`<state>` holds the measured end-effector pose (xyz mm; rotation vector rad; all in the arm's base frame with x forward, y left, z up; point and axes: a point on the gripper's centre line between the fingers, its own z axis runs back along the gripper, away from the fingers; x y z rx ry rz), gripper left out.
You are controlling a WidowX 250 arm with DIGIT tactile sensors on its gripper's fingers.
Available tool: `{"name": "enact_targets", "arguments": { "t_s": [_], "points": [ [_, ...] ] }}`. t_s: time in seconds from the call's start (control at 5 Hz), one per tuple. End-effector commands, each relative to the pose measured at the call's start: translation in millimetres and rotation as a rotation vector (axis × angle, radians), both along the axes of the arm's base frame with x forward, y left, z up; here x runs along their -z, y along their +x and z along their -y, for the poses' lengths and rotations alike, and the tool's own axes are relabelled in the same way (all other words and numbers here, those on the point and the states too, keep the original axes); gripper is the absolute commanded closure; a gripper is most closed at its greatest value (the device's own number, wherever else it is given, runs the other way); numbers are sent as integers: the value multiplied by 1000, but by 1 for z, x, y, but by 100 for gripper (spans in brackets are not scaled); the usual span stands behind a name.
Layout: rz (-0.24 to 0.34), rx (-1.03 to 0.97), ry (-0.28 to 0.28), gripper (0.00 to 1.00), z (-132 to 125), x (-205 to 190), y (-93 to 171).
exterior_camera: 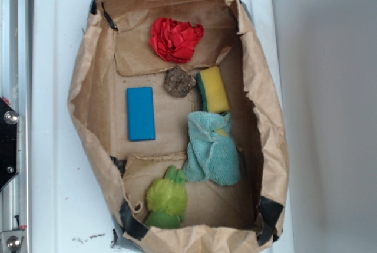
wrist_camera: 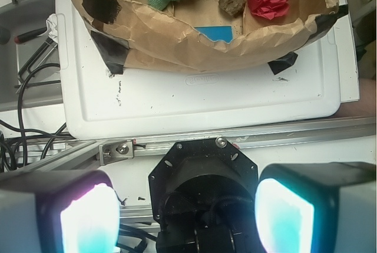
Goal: Grab the green animal.
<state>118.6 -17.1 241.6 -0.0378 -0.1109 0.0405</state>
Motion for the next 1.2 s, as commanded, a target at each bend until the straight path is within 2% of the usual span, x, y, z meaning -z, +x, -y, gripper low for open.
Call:
{"name": "enact_targets", "arguments": {
  "t_s": [0.0,0.2,0.4,0.6,1.0],
  "points": [
    [0,0,0,0,0,0,0],
    [25,-48,7,0,13,13,39],
    [33,-60,21,0,15,26,62],
    [60,-25,26,0,12,39,93],
    [92,67,-7,0,-10,57,131]
  ]
}}
